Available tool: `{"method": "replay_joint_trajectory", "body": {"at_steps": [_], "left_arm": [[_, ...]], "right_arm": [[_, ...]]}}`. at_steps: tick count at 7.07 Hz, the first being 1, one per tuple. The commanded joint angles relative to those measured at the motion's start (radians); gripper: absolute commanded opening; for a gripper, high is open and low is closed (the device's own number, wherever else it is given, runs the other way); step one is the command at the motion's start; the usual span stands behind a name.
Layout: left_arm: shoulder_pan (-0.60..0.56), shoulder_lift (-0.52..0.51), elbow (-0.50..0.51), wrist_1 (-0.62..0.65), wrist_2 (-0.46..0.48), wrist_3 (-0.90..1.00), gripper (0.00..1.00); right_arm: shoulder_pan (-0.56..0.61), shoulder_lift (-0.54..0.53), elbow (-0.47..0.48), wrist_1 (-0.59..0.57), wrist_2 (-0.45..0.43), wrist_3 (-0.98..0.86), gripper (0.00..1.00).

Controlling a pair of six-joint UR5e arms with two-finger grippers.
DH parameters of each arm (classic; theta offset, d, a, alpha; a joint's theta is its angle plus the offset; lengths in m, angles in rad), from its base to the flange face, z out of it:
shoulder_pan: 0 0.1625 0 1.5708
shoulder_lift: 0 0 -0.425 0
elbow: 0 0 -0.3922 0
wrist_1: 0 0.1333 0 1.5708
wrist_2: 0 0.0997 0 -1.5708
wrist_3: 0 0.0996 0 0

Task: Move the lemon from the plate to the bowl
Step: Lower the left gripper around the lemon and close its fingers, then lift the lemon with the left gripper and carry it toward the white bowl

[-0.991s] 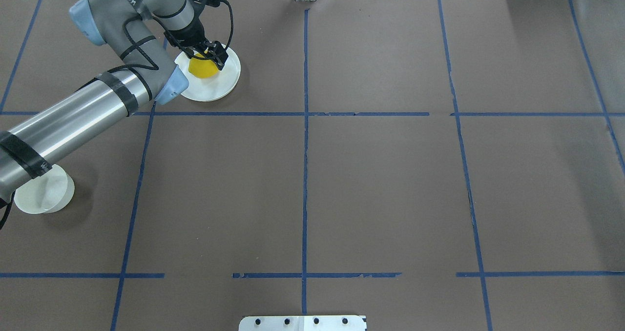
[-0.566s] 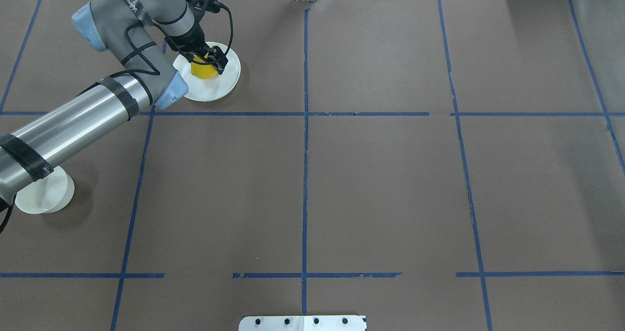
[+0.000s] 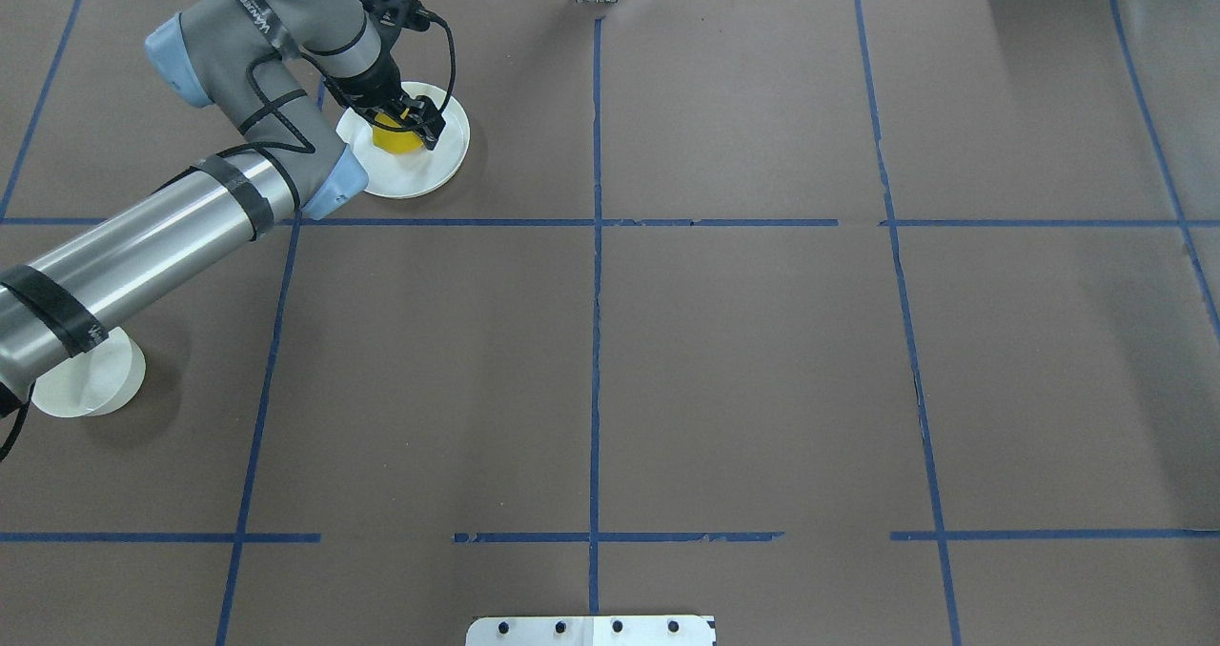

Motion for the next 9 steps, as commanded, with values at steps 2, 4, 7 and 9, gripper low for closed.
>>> {"method": "replay_joint_trajectory", "body": {"at_steps": [2, 4, 7, 9], "left_arm": [[0.005, -0.001, 0.01, -0.023, 0.002, -0.026, 0.79], [-0.035, -0.001, -0.023, -0.01, -0.009, -0.046, 0.2], [-0.078, 0.115, -0.27, 0.138, -0.076, -0.045, 0.0], [-0.085, 0.235, -0.515, 0.306, -0.069, -0.049, 0.0]], "right_arm": [[0.0, 0.0, 0.0, 0.0, 0.0, 0.0, 1.0], [0.0, 0.0, 0.0, 0.0, 0.0, 0.0, 1.0], [0.0, 0.0, 0.0, 0.0, 0.0, 0.0, 1.0], [0.0, 0.0, 0.0, 0.0, 0.0, 0.0, 1.0]]}}
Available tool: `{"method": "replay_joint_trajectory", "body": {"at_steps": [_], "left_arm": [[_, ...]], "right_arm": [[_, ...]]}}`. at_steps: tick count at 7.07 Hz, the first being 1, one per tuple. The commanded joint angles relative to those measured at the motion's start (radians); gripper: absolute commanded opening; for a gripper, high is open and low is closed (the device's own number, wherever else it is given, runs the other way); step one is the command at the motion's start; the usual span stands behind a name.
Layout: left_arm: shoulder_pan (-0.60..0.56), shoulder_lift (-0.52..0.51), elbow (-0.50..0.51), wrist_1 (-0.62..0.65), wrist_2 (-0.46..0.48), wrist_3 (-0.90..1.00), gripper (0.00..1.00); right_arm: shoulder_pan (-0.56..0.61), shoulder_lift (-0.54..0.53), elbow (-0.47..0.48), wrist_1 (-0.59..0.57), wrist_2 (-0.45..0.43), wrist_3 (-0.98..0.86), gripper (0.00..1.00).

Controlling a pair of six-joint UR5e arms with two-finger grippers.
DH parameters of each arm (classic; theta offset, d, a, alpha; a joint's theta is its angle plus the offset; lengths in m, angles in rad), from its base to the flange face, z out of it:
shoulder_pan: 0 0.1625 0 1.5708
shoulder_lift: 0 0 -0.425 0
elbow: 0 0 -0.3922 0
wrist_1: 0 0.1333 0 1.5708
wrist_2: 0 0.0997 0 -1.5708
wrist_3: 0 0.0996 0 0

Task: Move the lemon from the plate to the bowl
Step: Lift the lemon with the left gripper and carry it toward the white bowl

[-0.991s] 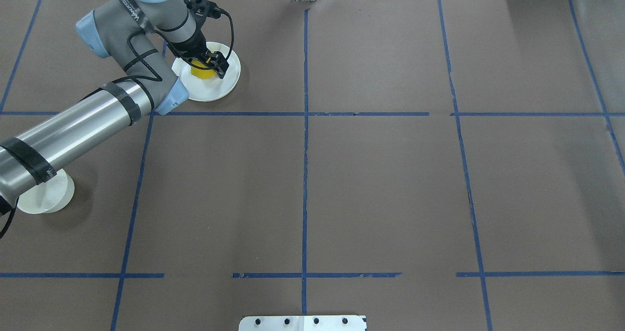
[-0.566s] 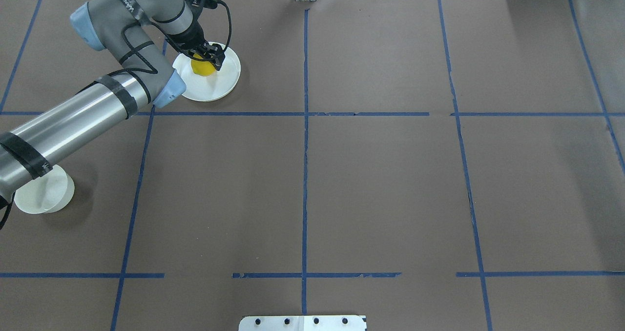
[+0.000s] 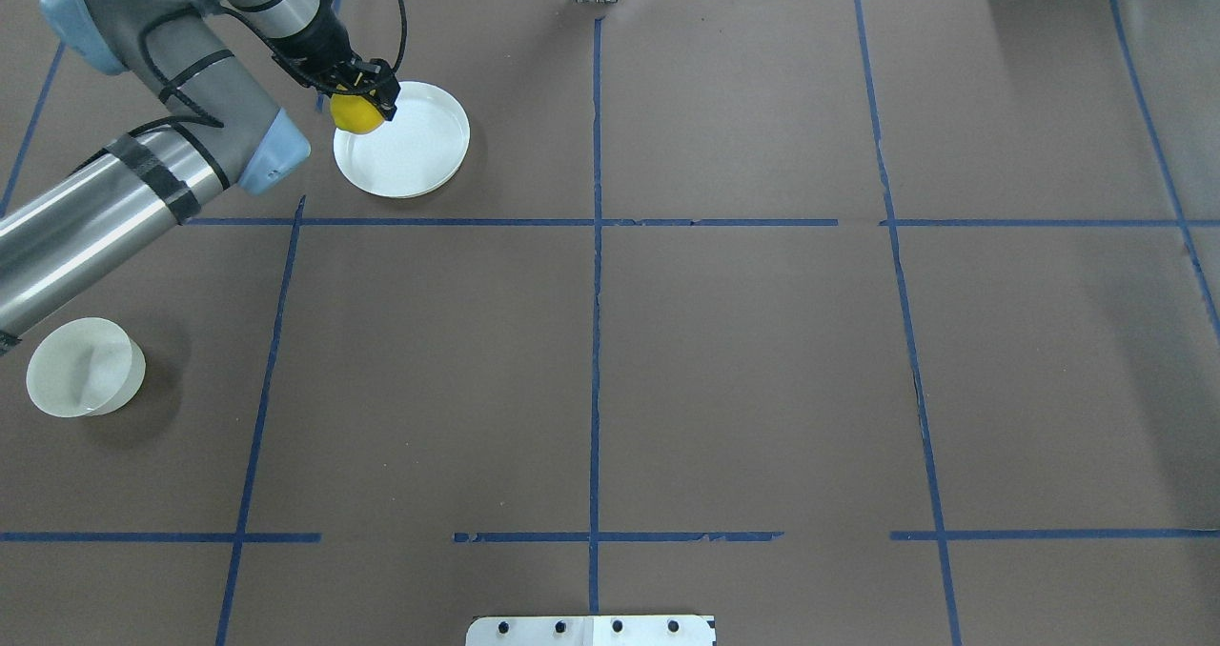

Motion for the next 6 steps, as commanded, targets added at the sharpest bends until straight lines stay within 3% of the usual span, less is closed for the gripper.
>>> {"method": "replay_joint_trajectory", "body": {"at_steps": [1, 5, 6], "left_arm": [[-0.017, 0.105, -0.177, 0.111, 0.005, -0.037, 0.0], [-0.026, 0.536, -0.566, 0.101, 0.007, -0.119, 0.0], [-0.026, 0.633, -0.632, 0.078, 0.043, -0.12, 0.02]], "right_arm": [[0.0, 0.0, 0.0, 0.0, -0.002, 0.0, 1.0], [0.0, 0.0, 0.0, 0.0, -0.002, 0.0, 1.0], [0.0, 0.0, 0.0, 0.0, -0.002, 0.0, 1.0]]}}
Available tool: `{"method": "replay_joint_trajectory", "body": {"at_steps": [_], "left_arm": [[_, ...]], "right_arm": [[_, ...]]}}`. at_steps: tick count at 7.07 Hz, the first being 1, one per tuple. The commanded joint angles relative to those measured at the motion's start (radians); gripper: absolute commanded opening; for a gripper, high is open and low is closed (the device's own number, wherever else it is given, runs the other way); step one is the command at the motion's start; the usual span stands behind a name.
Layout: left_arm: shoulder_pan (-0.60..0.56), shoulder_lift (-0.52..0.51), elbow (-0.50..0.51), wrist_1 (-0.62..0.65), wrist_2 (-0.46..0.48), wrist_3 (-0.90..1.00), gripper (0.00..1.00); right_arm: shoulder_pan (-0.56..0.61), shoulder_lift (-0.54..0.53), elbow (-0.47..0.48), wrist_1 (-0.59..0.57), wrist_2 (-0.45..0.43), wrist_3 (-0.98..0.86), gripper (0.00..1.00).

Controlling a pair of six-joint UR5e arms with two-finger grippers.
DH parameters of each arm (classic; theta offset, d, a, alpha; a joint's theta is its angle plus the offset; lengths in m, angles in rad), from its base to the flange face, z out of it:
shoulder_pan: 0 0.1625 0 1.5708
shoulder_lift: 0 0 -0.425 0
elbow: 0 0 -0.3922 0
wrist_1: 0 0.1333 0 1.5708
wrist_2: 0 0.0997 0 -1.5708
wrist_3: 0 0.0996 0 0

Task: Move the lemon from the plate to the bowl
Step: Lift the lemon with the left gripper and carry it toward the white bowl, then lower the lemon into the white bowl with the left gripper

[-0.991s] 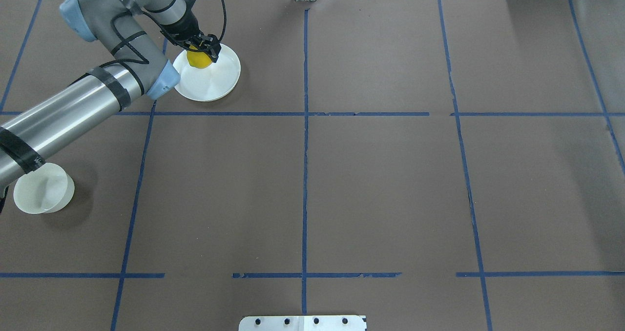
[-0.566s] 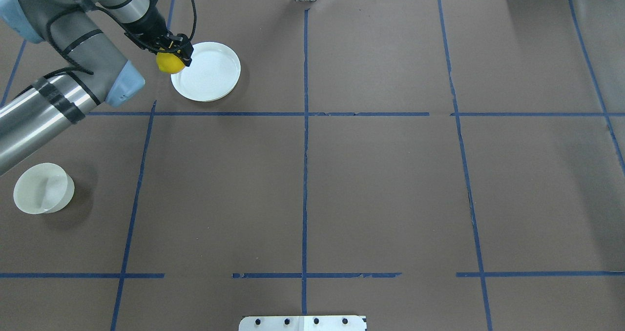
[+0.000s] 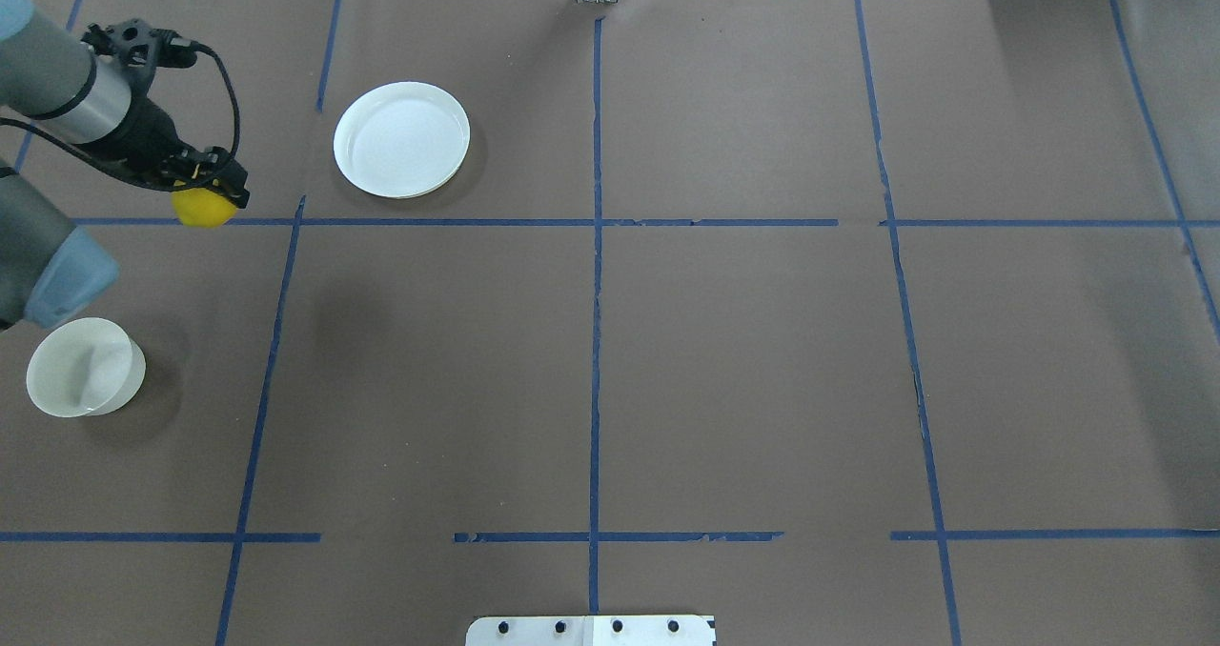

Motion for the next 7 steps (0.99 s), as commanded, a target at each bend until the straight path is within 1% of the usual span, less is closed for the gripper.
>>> {"method": "replay_joint_trajectory", "body": {"at_steps": [1, 2, 3, 4, 5, 6, 7], "left_arm": [[-0.002, 0.22, -0.128, -0.077, 0.039, -0.003, 0.02], [-0.002, 0.309, -0.153, -0.155, 0.039, -0.003, 0.02], [-0.002, 0.377, -0.156, -0.221, 0.041, -0.006, 0.02], [0.003, 0.406, -0.144, -0.261, 0.044, -0.045, 0.02], [0.007, 0.435, -0.138, -0.319, 0.077, -0.093, 0.03], [0.013, 0.458, -0.121, -0.373, 0.09, -0.102, 0.03], [0.021, 0.459, -0.101, -0.393, 0.088, -0.104, 0.03]], "right_arm": [[0.0, 0.0, 0.0, 0.0, 0.0, 0.0, 1.0], [0.0, 0.0, 0.0, 0.0, 0.0, 0.0, 1.0], [0.0, 0.0, 0.0, 0.0, 0.0, 0.0, 1.0], [0.0, 0.0, 0.0, 0.0, 0.0, 0.0, 1.0], [0.0, 0.0, 0.0, 0.0, 0.0, 0.0, 1.0], [0.0, 0.0, 0.0, 0.0, 0.0, 0.0, 1.0], [0.0, 0.0, 0.0, 0.0, 0.0, 0.0, 1.0]]}}
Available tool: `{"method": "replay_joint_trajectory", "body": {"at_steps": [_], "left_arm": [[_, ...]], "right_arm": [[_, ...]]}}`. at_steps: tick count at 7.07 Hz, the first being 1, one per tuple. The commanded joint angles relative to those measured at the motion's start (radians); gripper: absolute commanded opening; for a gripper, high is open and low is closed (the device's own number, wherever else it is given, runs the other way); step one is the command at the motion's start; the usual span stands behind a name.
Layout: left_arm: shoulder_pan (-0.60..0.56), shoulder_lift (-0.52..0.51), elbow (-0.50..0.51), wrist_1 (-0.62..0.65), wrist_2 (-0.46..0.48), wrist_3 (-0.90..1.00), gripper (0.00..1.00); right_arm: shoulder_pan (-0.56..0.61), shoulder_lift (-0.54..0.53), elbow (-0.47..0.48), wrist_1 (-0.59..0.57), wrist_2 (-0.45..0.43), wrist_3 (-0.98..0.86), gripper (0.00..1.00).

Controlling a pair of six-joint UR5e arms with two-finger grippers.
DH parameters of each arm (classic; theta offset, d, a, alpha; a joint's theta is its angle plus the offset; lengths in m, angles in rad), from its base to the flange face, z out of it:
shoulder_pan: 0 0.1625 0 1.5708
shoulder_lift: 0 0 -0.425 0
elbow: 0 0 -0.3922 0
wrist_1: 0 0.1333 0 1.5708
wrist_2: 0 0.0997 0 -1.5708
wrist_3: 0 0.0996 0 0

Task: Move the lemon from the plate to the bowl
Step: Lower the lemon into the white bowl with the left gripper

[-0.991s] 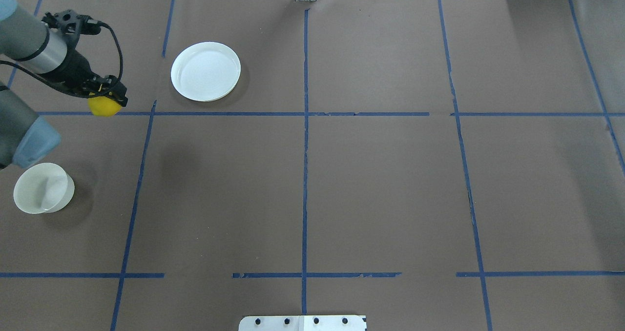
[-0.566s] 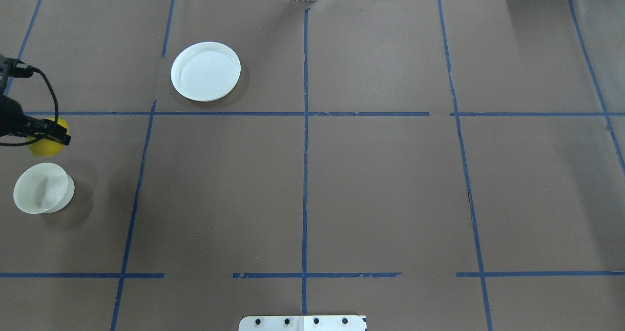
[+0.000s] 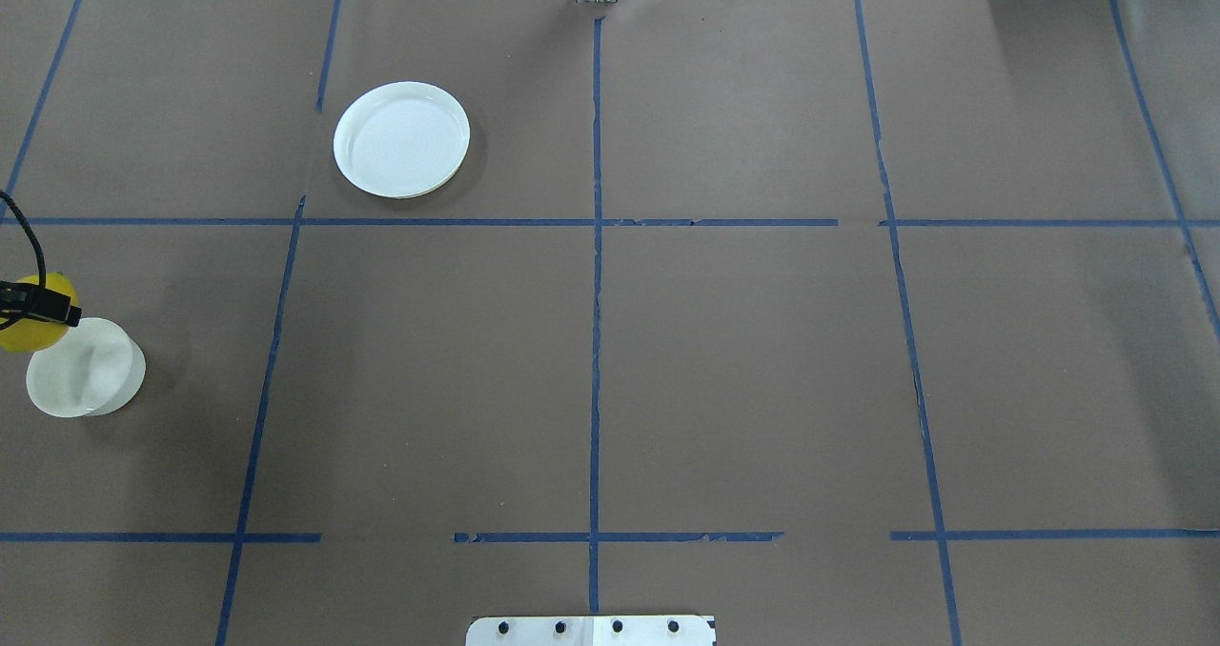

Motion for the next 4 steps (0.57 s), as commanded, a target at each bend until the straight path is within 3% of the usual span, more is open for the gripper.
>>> {"method": "replay_joint_trajectory", "body": {"at_steps": [1, 4], "left_arm": [[0.024, 0.011, 0.022, -0.041, 0.006, -0.046, 0.03], [0.091, 0.0, 0.023, -0.041, 0.008, -0.113, 0.05]], "right_arm": [[0.0, 0.0, 0.0, 0.0, 0.002, 0.0, 1.0], [0.0, 0.0, 0.0, 0.0, 0.002, 0.0, 1.0]]}}
